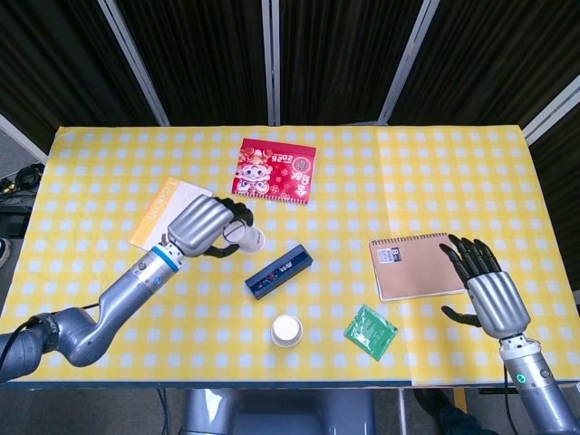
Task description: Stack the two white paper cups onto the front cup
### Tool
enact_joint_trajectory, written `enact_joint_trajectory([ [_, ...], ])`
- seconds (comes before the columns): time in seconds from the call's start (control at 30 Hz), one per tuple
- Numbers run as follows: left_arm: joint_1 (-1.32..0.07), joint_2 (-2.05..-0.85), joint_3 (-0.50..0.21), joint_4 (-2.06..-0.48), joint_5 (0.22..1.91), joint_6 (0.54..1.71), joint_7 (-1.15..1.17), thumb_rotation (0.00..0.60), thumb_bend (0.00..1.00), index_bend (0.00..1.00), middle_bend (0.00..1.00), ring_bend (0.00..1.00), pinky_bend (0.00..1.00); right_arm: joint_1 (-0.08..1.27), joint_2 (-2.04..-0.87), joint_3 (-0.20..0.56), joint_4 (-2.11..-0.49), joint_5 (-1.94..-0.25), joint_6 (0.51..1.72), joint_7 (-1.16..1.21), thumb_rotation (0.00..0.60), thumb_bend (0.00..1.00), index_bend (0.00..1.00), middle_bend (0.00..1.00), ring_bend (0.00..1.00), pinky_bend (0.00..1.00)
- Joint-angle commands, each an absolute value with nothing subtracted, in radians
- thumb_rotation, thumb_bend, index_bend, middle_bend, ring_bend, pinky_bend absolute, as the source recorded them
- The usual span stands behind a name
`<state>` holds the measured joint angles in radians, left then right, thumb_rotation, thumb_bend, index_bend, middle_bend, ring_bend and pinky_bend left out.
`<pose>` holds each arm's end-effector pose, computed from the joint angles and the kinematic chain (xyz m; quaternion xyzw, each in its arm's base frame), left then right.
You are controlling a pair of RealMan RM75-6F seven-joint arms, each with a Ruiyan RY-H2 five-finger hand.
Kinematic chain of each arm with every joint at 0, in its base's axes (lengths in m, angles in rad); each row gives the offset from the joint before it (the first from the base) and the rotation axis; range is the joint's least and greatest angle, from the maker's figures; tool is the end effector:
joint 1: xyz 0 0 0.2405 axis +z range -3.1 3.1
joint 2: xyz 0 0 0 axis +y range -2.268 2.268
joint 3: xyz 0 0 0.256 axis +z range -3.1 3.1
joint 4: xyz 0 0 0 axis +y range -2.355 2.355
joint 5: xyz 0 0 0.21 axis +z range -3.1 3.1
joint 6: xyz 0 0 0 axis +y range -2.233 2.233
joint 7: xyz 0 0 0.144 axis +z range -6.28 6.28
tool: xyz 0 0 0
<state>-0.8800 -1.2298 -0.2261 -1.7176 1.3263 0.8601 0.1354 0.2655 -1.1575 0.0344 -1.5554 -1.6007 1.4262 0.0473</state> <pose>-0.0687 0.3523 0.0627 -0.7987 -0.2805 -0.4306 0.3130 -0.2737 -0.2302 0.1363 0.6649 -0.3376 0.4373 0.5027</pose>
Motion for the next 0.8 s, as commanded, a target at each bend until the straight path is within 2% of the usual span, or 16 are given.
enact_joint_trajectory([
  [0.03,-0.854,-1.176,-0.157,-1.812,1.483,0.885,0.081,0.6,0.34,0.44,0.43,0.4,0.52,0.262,-1.155,0.036,-1.559,-1.603,1.431,0.046,0.6,0.0,0.0,0.0,0.0,0.0],
  [0.23,-0.867,-1.174,-0.094,-1.869,1.636,0.883,0.094,0.6,0.34,0.43,0.43,0.4,0.52,0.257,-1.149,0.041,-1.562,-1.604,1.439,0.053,0.6,0.0,0.0,0.0,0.0,0.0],
  [0.4,-0.885,-1.212,-0.068,-1.879,1.72,0.885,0.136,0.6,0.34,0.42,0.43,0.4,0.52,0.253,-1.145,0.047,-1.562,-1.605,1.447,0.057,0.6,0.0,0.0,0.0,0.0,0.0],
  [0.8,-0.92,-1.301,-0.065,-1.864,1.718,0.831,0.255,0.6,0.34,0.41,0.42,0.4,0.52,0.244,-1.13,0.059,-1.566,-1.601,1.463,0.09,0.6,0.0,0.0,0.0,0.0,0.0],
])
